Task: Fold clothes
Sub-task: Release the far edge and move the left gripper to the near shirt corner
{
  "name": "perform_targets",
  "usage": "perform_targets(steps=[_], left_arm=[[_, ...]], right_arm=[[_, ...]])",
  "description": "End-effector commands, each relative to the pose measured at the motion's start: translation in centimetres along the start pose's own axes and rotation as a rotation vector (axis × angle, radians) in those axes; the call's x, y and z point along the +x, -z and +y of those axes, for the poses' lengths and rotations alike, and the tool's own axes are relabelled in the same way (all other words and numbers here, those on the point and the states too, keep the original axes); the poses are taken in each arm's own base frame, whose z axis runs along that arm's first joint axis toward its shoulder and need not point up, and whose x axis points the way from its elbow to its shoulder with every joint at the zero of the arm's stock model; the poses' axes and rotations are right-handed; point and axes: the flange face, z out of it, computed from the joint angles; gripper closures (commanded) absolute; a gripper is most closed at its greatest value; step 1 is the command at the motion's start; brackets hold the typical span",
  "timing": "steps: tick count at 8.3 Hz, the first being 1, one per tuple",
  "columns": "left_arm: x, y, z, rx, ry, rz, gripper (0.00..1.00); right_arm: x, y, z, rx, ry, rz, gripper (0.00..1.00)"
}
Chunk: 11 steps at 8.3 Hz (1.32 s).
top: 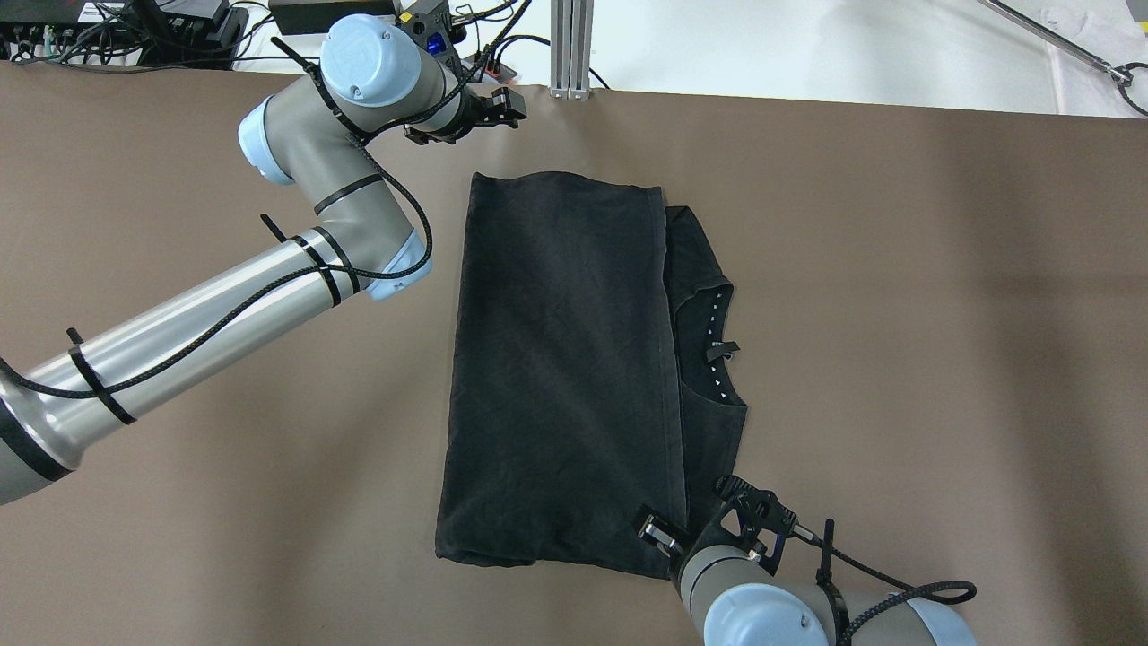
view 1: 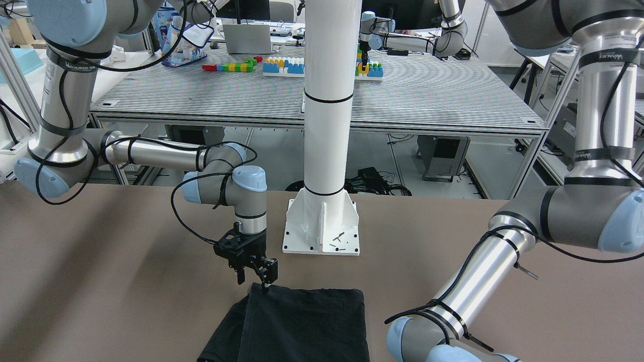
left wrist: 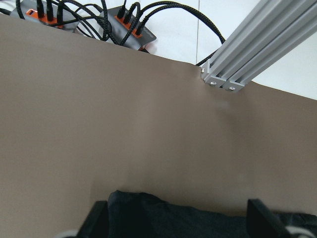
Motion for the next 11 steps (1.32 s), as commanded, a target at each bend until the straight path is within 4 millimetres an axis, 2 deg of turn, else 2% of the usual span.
perform_targets(steps=[1,2,4,5,7,9,11], left_arm=[[0.1,0.1,0.0,0.000,0.004,0.001,0.00],[0.1,0.1,0.0,0.000,0.004,0.001,0.00],[0.1,0.1,0.0,0.001,0.004,0.004,0.00],[0.0,0.1,0.0,0.001,0.006,0.003,0.00],[0.0,0.0,0.2,-0.001,0.011,0.002,0.00],[0.1,0.0,0.2,-0.001,0.011,0.003,0.00],[0.1,0.0,0.2,0.000,0.015,0.005,0.00]], right_arm=[[1.0,-0.6,1.9,-0.005,-0.042,0.015,0.20],[1.0,-1.2,2.1,-0.003,-0.034,0.020,0.24],[1.3,-3.9,1.5,0.002,-0.037,-0.004,0.27],[1.3,-4.4,1.3,0.001,-0.044,-0.016,0.28],[1.0,-4.3,1.2,-0.001,-0.051,-0.021,0.42],[0.9,-4.1,1.2,-0.007,-0.052,-0.023,0.86],[0.6,-3.3,1.2,-0.015,-0.055,-0.034,1.00]])
